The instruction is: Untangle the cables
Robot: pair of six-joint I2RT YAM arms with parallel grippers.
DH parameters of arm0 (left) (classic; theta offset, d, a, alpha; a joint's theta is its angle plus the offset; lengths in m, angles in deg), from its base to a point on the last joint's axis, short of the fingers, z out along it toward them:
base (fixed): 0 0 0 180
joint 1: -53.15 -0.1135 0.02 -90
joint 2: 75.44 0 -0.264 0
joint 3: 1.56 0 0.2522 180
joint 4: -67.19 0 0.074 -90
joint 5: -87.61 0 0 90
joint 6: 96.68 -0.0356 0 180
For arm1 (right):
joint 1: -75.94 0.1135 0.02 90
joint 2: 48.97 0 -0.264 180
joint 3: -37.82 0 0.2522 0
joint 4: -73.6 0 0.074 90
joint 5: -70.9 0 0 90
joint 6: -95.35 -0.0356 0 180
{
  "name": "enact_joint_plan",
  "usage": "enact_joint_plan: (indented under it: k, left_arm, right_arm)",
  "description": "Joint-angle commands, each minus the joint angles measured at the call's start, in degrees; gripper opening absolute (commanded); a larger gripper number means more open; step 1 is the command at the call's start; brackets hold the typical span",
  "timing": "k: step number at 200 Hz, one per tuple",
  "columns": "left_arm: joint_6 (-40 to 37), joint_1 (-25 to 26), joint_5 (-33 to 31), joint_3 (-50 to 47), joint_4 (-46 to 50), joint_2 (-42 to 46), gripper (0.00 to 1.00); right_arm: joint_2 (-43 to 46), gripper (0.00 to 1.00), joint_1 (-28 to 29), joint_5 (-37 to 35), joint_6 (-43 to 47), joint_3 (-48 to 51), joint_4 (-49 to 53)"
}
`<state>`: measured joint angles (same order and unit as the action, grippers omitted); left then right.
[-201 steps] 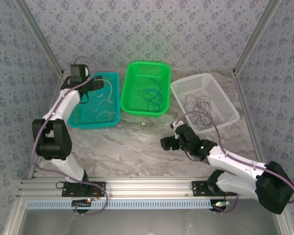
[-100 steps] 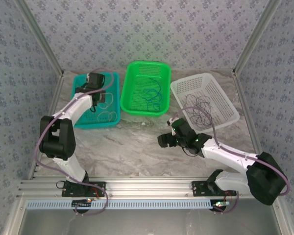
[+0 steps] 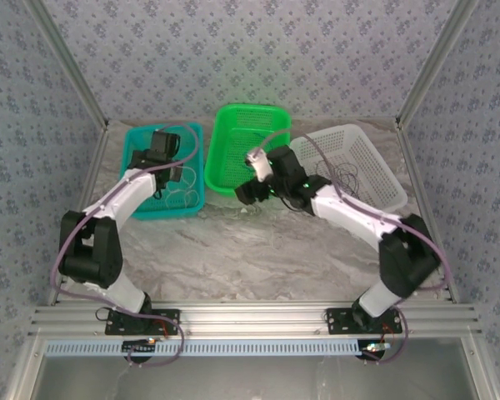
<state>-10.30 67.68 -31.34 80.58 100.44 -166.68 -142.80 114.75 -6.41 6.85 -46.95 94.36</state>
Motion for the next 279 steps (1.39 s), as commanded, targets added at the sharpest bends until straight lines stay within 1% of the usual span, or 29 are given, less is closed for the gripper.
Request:
enact_joint_plan:
  k: [1,10,28,40,61,81,92,117,143,159,183,205,223,254,266,279]
  left_arm:
    - [-1.98,-0.08,6.50,0.13,1.85,2.88,0.96]
    - [-2.42,-0.02,8.47,0.24,3.10,3.16,0.95]
    - [-2.99,-0.02,9.96,-0.03,5.00,3.60,0.95]
    - [-3.28,-0.02,10.40,-0.42,5.55,3.84,0.95]
    - [-3.39,-0.02,10.74,-1.13,5.60,4.04,0.95]
    - [-3.11,-0.02,10.88,-1.55,5.59,4.36,0.95]
    - [-3.14,-0.02,10.99,-2.01,5.22,4.79,0.95]
    - [-3.15,-0.02,11.15,-1.67,5.47,5.01,0.95]
    - [-3.16,-0.02,12.19,-1.98,5.34,5.36,0.95]
    - [-3.14,0.06,12.24,-2.35,5.21,5.79,0.95]
    - [-3.15,-0.05,12.62,-3.20,4.50,6.78,0.95]
    - [-3.00,-0.02,12.72,-3.52,4.40,7.33,0.95]
    - [-2.84,-0.11,12.84,-3.52,4.59,7.42,0.95]
    - [-2.31,-0.11,13.64,-3.77,4.33,7.72,0.95]
    - [-2.20,-0.15,13.57,-3.79,4.43,7.61,0.95]
    - [-1.86,-0.28,12.15,-3.48,5.49,7.19,0.95]
  right_arm:
    - [-6.64,0.84,0.01,8.00,11.82,-6.97,-1.89]
    - [-9.34,0.85,-0.35,10.79,12.21,-8.84,-3.79]
    - [-13.57,0.85,-0.59,17.76,11.34,-12.32,-6.54]
    - [-16.00,0.85,0.01,19.93,11.41,-14.24,-7.30]
    - [-20.25,0.85,1.01,19.77,11.62,-17.95,-7.16]
    - [-22.85,0.85,1.25,21.12,9.69,-19.84,-10.26]
    - [-24.29,0.85,1.60,20.95,9.99,-21.54,-10.06]
    - [-26.91,0.84,2.01,23.86,8.56,-24.63,-9.84]
    - [-29.04,0.83,2.82,21.95,8.42,-26.50,-10.44]
    - [-30.65,0.80,2.73,22.07,8.00,-28.63,-10.09]
    - [-33.26,0.73,2.83,23.35,7.31,-31.85,-9.43]
    - [-34.65,0.55,3.00,24.51,7.04,-33.67,-8.42]
    - [-34.92,0.45,2.95,24.37,7.42,-33.60,-8.23]
    - [-34.94,0.20,2.80,25.10,6.82,-34.16,-8.47]
    - [-34.86,0.13,2.78,25.40,6.66,-34.72,-8.21]
    - [-34.40,0.09,2.92,25.54,6.60,-34.91,-7.95]
